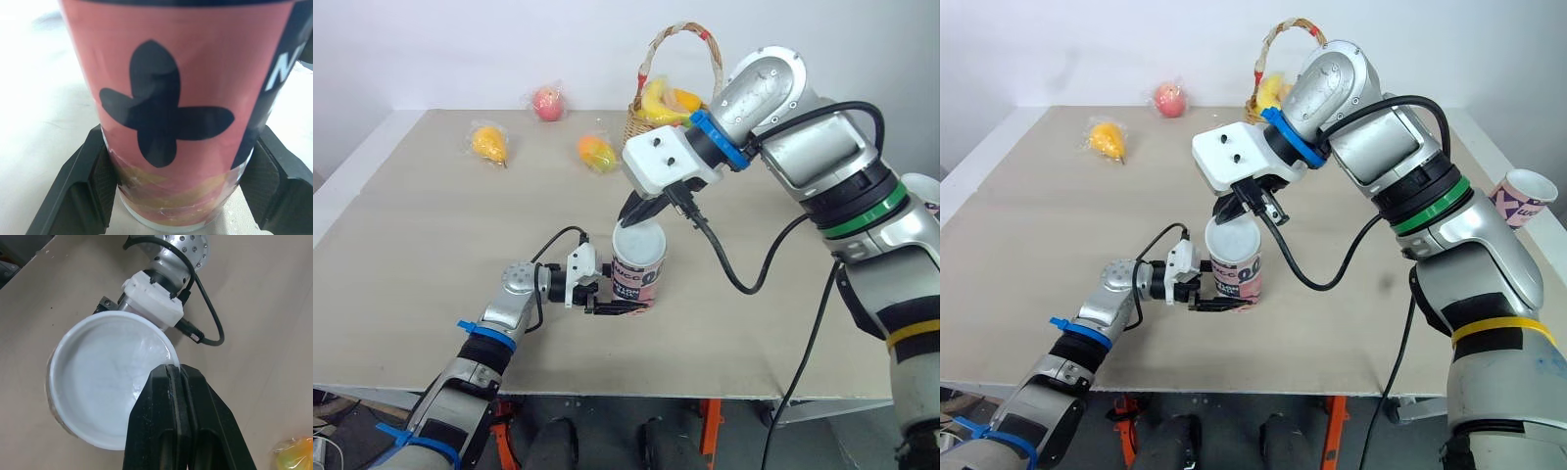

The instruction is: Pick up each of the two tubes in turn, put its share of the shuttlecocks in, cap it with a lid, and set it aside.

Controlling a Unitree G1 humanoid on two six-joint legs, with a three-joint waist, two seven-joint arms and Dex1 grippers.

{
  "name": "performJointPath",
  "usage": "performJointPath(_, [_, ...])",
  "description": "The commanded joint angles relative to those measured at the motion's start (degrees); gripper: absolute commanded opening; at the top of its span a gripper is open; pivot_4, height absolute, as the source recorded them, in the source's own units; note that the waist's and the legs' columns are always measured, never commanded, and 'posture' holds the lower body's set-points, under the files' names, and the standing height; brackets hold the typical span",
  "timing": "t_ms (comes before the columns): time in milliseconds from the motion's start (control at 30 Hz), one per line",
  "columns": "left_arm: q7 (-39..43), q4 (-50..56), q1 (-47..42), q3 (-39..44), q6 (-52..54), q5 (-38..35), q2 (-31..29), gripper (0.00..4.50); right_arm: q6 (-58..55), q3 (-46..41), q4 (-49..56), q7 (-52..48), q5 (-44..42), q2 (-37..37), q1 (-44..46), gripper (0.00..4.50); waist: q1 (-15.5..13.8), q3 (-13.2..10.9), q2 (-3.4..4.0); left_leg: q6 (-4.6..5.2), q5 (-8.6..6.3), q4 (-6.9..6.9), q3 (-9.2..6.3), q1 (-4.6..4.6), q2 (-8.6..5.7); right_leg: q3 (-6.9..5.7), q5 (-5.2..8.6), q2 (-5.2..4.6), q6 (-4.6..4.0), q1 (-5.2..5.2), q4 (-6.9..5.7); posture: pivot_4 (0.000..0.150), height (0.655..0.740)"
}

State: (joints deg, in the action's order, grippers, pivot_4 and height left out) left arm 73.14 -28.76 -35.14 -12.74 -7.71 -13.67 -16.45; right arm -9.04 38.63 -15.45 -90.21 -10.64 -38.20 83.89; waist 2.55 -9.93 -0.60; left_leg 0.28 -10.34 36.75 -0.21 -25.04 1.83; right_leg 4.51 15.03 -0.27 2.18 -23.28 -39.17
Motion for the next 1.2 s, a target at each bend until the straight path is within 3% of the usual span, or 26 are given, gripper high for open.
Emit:
performJointPath(33, [-0.33, -1.05, 0.37, 0.19, -0.34, 1.66, -1.26, 3.19, 1.03, -0.23, 0.17, -2.29, 0.05, -0.61, 1.49, 0.1, 0.01, 0.0, 0.0, 0.0, 0.0, 0.0, 0.01, 0.0, 0.0, 0.0, 0.0, -0.01, 0.0, 0.0, 0.0, 0.15, 0.74])
performJointPath(367, [-0.21, -1.41, 0.33, 0.06, -0.55, 1.65, -1.48, 3.19, 2.77, 1.59, -2.82, -2.29, -0.13, -1.32, 3.42, 0.1, 0.05, 0.0, 0.0, 0.0, 0.0, -0.03, 0.0, 0.01, 0.01, 0.0, 0.02, 0.01, -0.03, 0.0, 0.0, 0.15, 0.74])
performJointPath(633, [-0.54, -1.98, 0.14, 0.16, -0.96, 1.74, -1.41, 3.19, 1.45, 4.08, -0.64, -2.29, -7.56, -3.96, 7.07, 0.1, 0.02, 0.0, -0.01, 0.03, 0.03, -0.08, 0.0, 0.0, 0.03, -0.04, 0.03, 0.0, -0.1, -0.03, 0.0, 0.15, 0.74])
performJointPath(833, [-0.85, -2.56, -0.17, 0.3, -1.35, 1.75, -1.15, 3.19, 1.67, 7.65, 1.17, -2.29, -7.37, -3.09, 5.96, 0.1, 0.03, 0.0, -0.01, 0.09, 0.08, -0.08, -0.03, 0.02, 0.05, -0.09, 0.0, 0.02, -0.12, -0.04, -0.01, 0.15, 0.74])
performJointPath(1200, [-1.0, -1.48, 0.66, 0.51, -0.83, 1.56, -1.61, 3.19, 3.41, 6.16, -5.42, -2.29, -3.88, 1.05, 6.73, 0.1, 0.03, 0.0, -0.01, 0.09, 0.09, -0.08, -0.03, 0.02, 0.07, -0.13, -0.04, 0.02, -0.18, -0.04, -0.01, 0.15, 0.74])
